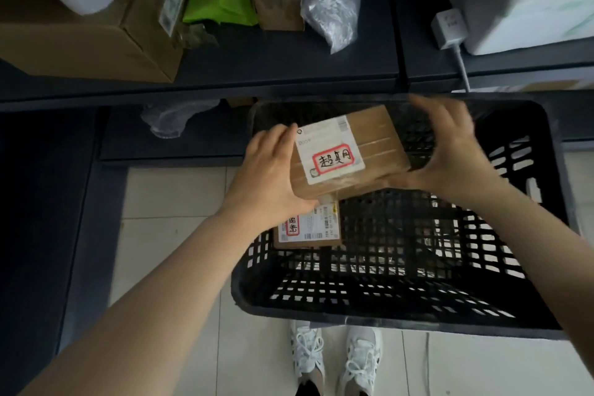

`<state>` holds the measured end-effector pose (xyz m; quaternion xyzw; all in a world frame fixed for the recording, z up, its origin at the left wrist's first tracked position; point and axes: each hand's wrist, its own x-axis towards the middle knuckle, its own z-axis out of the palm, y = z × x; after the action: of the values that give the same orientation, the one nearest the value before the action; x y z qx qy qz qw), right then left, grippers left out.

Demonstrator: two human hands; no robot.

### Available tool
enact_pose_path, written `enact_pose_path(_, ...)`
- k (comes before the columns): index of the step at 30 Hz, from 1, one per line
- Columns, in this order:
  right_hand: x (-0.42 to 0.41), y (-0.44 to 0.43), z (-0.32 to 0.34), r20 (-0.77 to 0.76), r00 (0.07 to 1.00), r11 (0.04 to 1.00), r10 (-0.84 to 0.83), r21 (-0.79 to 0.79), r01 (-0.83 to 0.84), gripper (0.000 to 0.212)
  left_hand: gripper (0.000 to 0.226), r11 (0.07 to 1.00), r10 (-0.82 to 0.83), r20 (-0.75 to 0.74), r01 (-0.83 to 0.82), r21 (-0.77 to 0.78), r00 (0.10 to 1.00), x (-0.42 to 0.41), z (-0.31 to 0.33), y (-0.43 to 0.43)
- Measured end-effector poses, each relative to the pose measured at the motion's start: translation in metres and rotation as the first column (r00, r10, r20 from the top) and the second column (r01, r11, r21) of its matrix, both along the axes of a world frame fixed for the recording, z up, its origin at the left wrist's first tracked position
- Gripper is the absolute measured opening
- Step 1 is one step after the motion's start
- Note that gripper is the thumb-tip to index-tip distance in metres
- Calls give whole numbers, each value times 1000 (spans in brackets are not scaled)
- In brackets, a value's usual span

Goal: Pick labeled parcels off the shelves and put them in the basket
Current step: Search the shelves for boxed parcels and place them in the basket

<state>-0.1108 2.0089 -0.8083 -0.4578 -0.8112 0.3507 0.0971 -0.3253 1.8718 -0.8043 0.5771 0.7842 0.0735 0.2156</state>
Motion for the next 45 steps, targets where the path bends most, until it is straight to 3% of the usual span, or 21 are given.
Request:
enact_pose_path(2,24,-1,-21,39,985,985,-168,-32,169,86,118,998,50,-14,-50,43,999,-4,2,2)
enact_pose_path(4,34,-14,-49,180,979,976,-98,-173,130,74,118,996,58,-23,-56,63,998,-7,2,7)
enact_pose_path(7,20,-45,-88,274,933,932,232,-338,-132,101,116,996,32,-46,-28,84,998,-12,-3,13)
enact_pose_path(10,-6,-65,-123,286,870,894,401,-331,-302,120,114,992,8,-62,0,123,998,-20,-10,17)
enact_pose_path(17,-48,-83,-186,400,731,833,553,-236,-501,127,114,988,-63,-107,77,136,992,-38,-33,16)
enact_pose_path(22,-59,-83,-200,428,727,834,536,-137,-535,119,114,987,-65,-100,79,140,993,-42,-40,14)
enact_pose_path(33,-66,-72,-200,417,763,865,494,-151,-478,116,114,980,-102,-102,117,159,990,-43,-35,23)
enact_pose_path(39,-41,-79,-181,399,798,892,451,-243,-382,130,116,985,-84,-73,94,146,994,-37,-28,22)
enact_pose_path(42,-5,-67,-152,357,890,938,284,-294,-182,131,119,991,-79,-11,80,105,997,-26,-19,18)
enact_pose_path(45,31,-47,-113,209,978,937,-3,-340,75,135,121,993,-111,69,109,32,991,-11,-10,10)
